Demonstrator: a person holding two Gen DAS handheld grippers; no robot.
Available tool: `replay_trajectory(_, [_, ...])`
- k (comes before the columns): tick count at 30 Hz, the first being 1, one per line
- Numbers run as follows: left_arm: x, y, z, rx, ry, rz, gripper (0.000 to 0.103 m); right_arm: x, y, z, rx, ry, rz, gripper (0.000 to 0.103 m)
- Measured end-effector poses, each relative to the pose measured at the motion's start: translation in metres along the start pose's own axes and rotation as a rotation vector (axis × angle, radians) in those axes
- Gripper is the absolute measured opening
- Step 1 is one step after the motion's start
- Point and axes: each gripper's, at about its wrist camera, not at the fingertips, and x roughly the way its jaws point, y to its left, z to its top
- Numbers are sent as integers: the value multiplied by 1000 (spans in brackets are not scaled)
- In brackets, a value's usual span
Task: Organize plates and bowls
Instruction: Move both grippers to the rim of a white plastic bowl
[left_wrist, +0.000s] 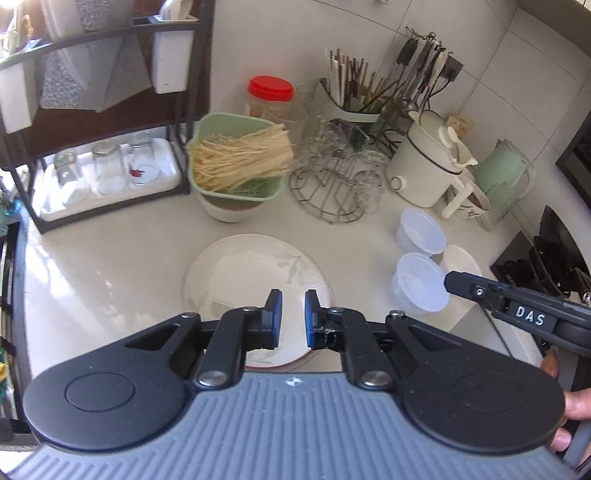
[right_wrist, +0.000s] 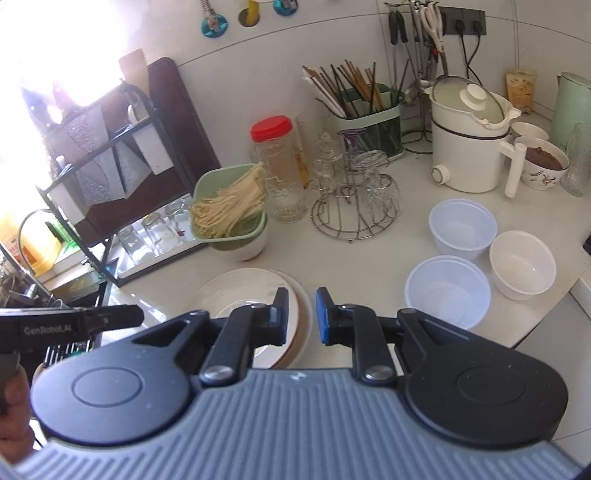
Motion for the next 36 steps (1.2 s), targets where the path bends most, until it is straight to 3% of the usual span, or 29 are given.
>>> replay_trajectory(13, [66,-82,22,25,33,11,14,17,-84,19,24,28,-20,20])
replay_trajectory(18, [105,-105,18,62,72,60,21,32,-116,22,34,50,-14,20])
replay_trajectory(20, [120,-109,15,66,105,46,22,39,-128,22,49,68,-19,20])
replay_trajectory(22, [138,-113,12,80,120,34,26,46,-139,20,71,78,-15,20])
replay_trajectory(24, [158,-119,10,83,142,20,37,53,-148,17,71,84,-32,20])
replay_trajectory(28, [189,-125,13,69,179,7,42,61,-165,18,99,91,-37,20])
replay_trajectory(30, [198,-127,17,52,181,6,53,63,-172,19,97,81,-55,20])
replay_trajectory(33, [210,-129,23,43,208,-11,58,69,-188,20,143,96,-19,21])
replay_trajectory(36, [220,-131,29,37,213,-21,62,78,-195,21,154,120,-26,29])
